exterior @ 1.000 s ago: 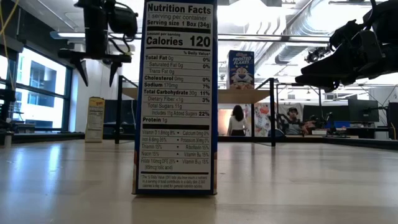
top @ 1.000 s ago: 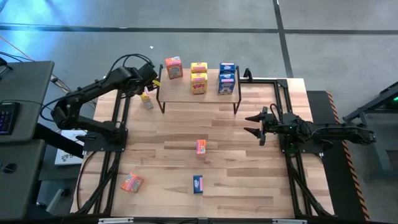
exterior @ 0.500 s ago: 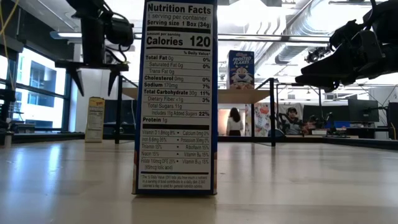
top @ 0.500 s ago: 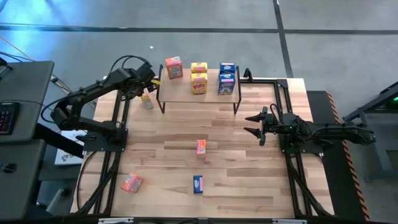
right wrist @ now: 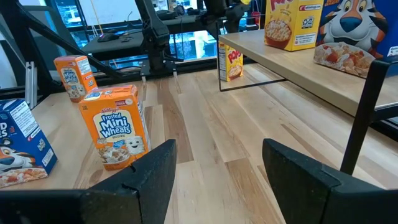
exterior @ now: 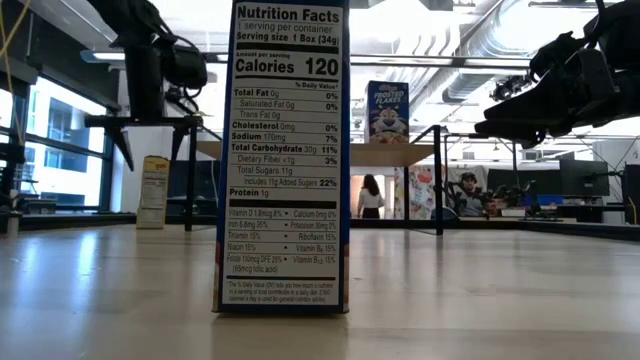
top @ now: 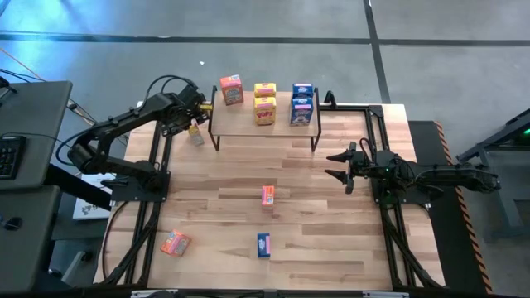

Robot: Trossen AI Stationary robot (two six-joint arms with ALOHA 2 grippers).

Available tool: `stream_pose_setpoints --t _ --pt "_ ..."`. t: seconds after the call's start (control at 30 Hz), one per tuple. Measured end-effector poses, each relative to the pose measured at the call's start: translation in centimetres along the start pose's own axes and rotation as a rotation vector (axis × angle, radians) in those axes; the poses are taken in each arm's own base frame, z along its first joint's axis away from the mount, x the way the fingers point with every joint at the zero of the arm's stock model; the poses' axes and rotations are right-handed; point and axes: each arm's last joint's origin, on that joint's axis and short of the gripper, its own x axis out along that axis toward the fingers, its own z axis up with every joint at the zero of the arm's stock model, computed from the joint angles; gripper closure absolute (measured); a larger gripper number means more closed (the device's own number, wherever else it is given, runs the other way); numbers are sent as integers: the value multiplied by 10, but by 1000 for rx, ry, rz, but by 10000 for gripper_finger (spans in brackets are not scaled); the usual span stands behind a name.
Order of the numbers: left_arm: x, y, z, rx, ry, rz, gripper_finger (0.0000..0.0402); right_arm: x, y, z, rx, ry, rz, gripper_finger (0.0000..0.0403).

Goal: Stack cereal on shelf
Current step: Put the yellow cereal box on the shelf aligned with the other yellow cereal boxes

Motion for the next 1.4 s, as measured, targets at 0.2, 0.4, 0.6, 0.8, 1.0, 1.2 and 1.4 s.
stream_pose_setpoints --t 0.2,0.4,0.6,0.8,1.0,1.2,1.4 --pt "6 1 3 -13 22 -34 151 0 0 0 0 0 0 171" --pt "7 3 2 -7 31 -16 202 0 0 0 0 0 0 171" --pt "7 3 2 -7 35 -14 239 0 0 0 0 0 0 171" --pt "3 5 2 -14 27 -30 259 0 0 0 0 0 0 171" --pt "-16 13 2 -19 -13 -101 261 0 0 0 0 0 0 171" --pt "-43 29 -1 44 -71 -189 261 0 0 0 0 0 0 171" --pt "-72 53 -8 90 -145 -289 261 0 0 0 0 0 0 171"
